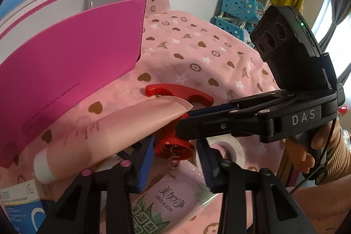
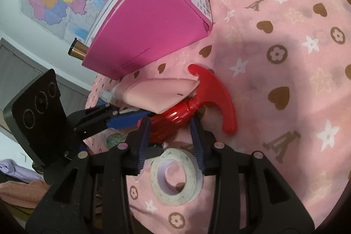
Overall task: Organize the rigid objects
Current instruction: 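Grasp the red object by its neck with the right gripper and lift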
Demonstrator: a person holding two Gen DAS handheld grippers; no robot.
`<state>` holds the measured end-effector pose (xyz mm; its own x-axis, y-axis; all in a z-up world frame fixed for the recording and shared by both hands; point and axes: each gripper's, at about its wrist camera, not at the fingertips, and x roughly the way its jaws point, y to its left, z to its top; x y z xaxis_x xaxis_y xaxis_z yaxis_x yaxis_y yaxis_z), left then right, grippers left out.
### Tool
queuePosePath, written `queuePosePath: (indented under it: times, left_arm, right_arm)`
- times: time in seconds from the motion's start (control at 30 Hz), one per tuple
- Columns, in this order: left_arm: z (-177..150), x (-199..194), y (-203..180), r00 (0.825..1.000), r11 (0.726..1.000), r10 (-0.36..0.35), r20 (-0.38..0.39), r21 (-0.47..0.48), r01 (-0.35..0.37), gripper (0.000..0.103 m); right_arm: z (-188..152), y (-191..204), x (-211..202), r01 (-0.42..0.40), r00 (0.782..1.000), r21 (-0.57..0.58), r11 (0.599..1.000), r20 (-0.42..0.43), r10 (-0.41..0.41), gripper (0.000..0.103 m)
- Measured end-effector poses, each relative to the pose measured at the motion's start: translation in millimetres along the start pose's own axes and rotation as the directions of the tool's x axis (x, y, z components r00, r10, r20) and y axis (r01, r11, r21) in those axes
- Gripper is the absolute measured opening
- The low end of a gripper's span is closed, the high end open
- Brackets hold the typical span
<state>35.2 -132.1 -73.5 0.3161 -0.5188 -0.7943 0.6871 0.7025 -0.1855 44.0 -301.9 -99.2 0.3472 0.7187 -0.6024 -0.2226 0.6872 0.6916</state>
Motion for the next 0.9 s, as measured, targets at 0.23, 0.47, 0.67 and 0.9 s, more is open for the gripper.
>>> queuePosePath:
  times: [0.23, 0.47, 0.67, 0.9]
  left_arm:
    - [1, -9, -3, 0.998, 0.999, -0.047, 0.042, -0.001, 0.047, 0.036]
    - [4, -12, -1, 0.996, 0.997, -0.077, 0.054, -0.017, 0.078, 0.036]
    - [3, -12, -1, 0.995, 0.996, -0.087, 0.05, -0.016, 0.088, 0.035]
    - [6, -11, -6, 0.993, 0.994, -0.104, 0.051, -0.007, 0.105, 0.035]
  right_arm:
    - [1, -4, 1, -0.02, 0.999, 0.053, 0.998, 0.027, 0.019, 0.042]
    - [5, -3, 3, -0.035, 0.999, 0.075, 0.997, 0.034, 0.033, 0.047]
    - [1, -11, 2, -0.091, 0.994, 0.095, 0.991, 0.064, 0.086, 0.034]
    - [0, -4, -15, -0.127, 0.987, 0.048, 0.991, 0.109, 0.122, 0.027]
